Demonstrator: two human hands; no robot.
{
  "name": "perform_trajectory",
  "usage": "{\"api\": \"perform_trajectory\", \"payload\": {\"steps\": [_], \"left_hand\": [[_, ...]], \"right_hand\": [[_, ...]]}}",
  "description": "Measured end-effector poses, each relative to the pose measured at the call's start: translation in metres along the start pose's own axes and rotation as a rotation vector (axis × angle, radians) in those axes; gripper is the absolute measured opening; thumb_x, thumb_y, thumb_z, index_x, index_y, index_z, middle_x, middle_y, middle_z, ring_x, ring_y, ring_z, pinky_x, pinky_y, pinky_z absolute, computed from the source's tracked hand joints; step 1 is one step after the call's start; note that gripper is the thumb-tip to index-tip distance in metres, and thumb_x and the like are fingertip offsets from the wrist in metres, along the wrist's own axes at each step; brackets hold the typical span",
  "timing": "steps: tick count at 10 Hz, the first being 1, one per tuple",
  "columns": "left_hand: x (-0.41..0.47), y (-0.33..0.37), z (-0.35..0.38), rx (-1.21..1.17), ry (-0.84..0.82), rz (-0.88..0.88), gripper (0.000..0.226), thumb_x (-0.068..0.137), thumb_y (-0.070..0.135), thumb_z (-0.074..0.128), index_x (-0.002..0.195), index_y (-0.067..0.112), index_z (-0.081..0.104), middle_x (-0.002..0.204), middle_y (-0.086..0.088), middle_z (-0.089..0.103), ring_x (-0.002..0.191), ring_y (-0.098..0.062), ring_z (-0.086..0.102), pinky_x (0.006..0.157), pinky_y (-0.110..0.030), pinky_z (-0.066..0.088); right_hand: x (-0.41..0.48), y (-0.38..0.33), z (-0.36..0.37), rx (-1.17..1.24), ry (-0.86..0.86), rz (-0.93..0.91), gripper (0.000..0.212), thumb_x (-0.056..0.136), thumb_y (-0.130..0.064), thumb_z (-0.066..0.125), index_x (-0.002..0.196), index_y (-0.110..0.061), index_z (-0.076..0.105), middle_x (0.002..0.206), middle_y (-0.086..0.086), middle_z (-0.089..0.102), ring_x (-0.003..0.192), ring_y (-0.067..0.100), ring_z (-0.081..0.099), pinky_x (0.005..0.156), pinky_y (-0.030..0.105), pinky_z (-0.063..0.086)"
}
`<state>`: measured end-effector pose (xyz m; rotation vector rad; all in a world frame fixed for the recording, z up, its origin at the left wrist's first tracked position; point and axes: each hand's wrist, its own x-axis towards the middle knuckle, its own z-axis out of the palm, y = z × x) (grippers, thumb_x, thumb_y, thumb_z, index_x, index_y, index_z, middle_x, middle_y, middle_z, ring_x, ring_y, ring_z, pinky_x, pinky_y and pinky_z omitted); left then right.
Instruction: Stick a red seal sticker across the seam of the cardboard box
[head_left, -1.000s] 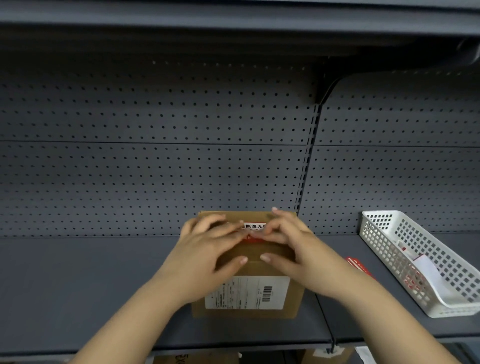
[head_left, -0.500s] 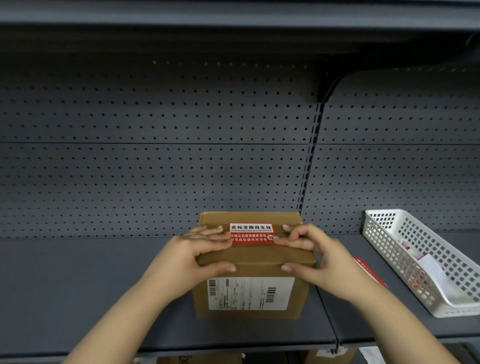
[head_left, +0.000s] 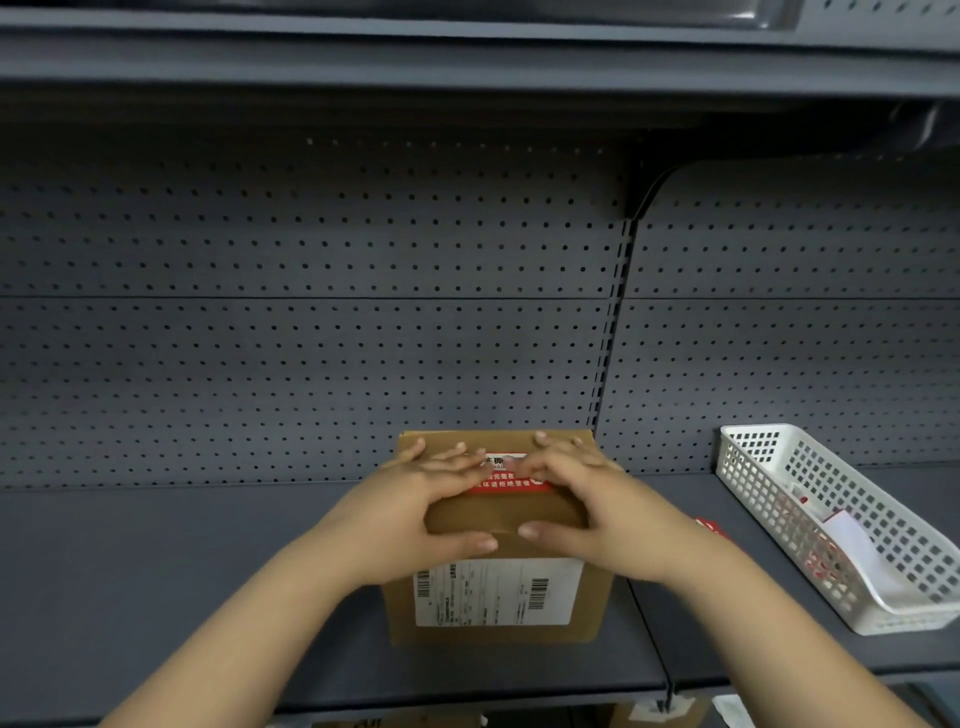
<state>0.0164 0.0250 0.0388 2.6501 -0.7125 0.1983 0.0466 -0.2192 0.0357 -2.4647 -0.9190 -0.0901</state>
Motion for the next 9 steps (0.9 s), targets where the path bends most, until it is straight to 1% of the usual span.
{"api": "perform_trajectory", "payload": {"steps": [1, 2, 3, 4, 5, 6, 7, 8, 9], "left_hand": [[-0.011, -0.015, -0.003, -0.182, 0.113, -0.016, 0.075, 0.064, 0.073, 0.062, 0.132, 0.044, 0.048, 0.138, 0.036, 0.036, 0.130, 0.024, 0.013, 0.116, -0.024, 0.008], [-0.021, -0.026, 0.000, -0.252, 0.250, 0.005, 0.071, 0.060, 0.069, 0.071, 0.122, 0.037, 0.060, 0.131, 0.026, 0.053, 0.129, 0.013, 0.036, 0.116, -0.027, 0.021], [-0.024, -0.026, 0.008, -0.289, 0.333, 0.013, 0.066, 0.060, 0.064, 0.075, 0.118, 0.033, 0.065, 0.127, 0.019, 0.060, 0.127, 0.006, 0.044, 0.114, -0.026, 0.025], [-0.024, -0.023, 0.013, -0.321, 0.374, -0.005, 0.062, 0.061, 0.059, 0.078, 0.116, 0.031, 0.067, 0.125, 0.018, 0.062, 0.125, 0.002, 0.048, 0.112, -0.024, 0.027], [-0.026, -0.023, 0.015, -0.329, 0.369, -0.013, 0.062, 0.064, 0.059, 0.076, 0.118, 0.031, 0.065, 0.129, 0.018, 0.060, 0.127, -0.001, 0.047, 0.114, -0.025, 0.025], [-0.028, -0.023, 0.015, -0.341, 0.330, -0.010, 0.059, 0.066, 0.060, 0.073, 0.118, 0.033, 0.064, 0.130, 0.023, 0.058, 0.129, 0.000, 0.045, 0.114, -0.029, 0.026], [-0.030, -0.020, 0.007, -0.479, 0.320, -0.068, 0.040, 0.073, 0.058, 0.067, 0.106, 0.035, 0.066, 0.127, 0.021, 0.061, 0.127, 0.003, 0.045, 0.110, -0.029, 0.035], [-0.029, -0.013, -0.002, -0.563, 0.323, -0.094, 0.030, 0.077, 0.053, 0.063, 0.101, 0.034, 0.064, 0.128, 0.013, 0.061, 0.128, 0.001, 0.045, 0.107, -0.033, 0.039], [-0.024, -0.004, -0.008, -0.668, 0.428, -0.062, 0.025, 0.086, 0.047, 0.056, 0.094, 0.028, 0.070, 0.110, 0.006, 0.072, 0.118, -0.012, 0.058, 0.102, -0.039, 0.043]], "right_hand": [[-0.011, 0.014, -0.008, 0.195, 0.026, 0.046, 0.051, 0.072, -0.064, 0.064, 0.119, -0.048, 0.051, 0.148, -0.019, 0.043, 0.145, -0.003, 0.014, 0.120, 0.030, 0.019], [-0.020, 0.023, -0.006, 0.390, 0.058, 0.022, 0.046, 0.073, -0.050, 0.071, 0.114, -0.038, 0.057, 0.137, -0.024, 0.055, 0.141, -0.009, 0.023, 0.116, 0.015, 0.020], [-0.021, 0.027, 0.001, 0.409, 0.082, 0.011, 0.045, 0.074, -0.051, 0.072, 0.115, -0.038, 0.057, 0.136, -0.023, 0.057, 0.142, -0.004, 0.025, 0.117, 0.023, 0.021], [-0.021, 0.027, 0.002, 0.437, 0.099, 0.009, 0.044, 0.074, -0.048, 0.072, 0.114, -0.038, 0.056, 0.134, -0.021, 0.059, 0.142, -0.001, 0.027, 0.118, 0.032, 0.023], [-0.022, 0.025, 0.002, 0.475, 0.095, 0.012, 0.042, 0.075, -0.046, 0.072, 0.113, -0.036, 0.056, 0.134, -0.021, 0.059, 0.143, -0.003, 0.023, 0.119, 0.032, 0.020], [-0.026, 0.024, 0.002, 0.463, 0.124, 0.029, 0.045, 0.073, -0.046, 0.072, 0.114, -0.035, 0.057, 0.135, -0.024, 0.057, 0.145, -0.003, 0.016, 0.121, 0.036, 0.018], [-0.034, 0.016, -0.006, 0.352, 0.185, 0.052, 0.043, 0.074, -0.044, 0.071, 0.115, -0.037, 0.058, 0.136, -0.024, 0.056, 0.146, -0.002, 0.014, 0.121, 0.039, 0.019], [-0.051, -0.004, -0.024, 0.226, 0.327, -0.010, 0.032, 0.081, -0.040, 0.067, 0.113, -0.037, 0.060, 0.130, -0.023, 0.059, 0.142, 0.002, 0.026, 0.117, 0.035, 0.027], [-0.075, -0.034, -0.055, 0.271, 0.550, -0.155, 0.023, 0.087, -0.030, 0.062, 0.109, -0.025, 0.065, 0.118, -0.009, 0.068, 0.131, 0.017, 0.049, 0.110, 0.038, 0.037]]}}
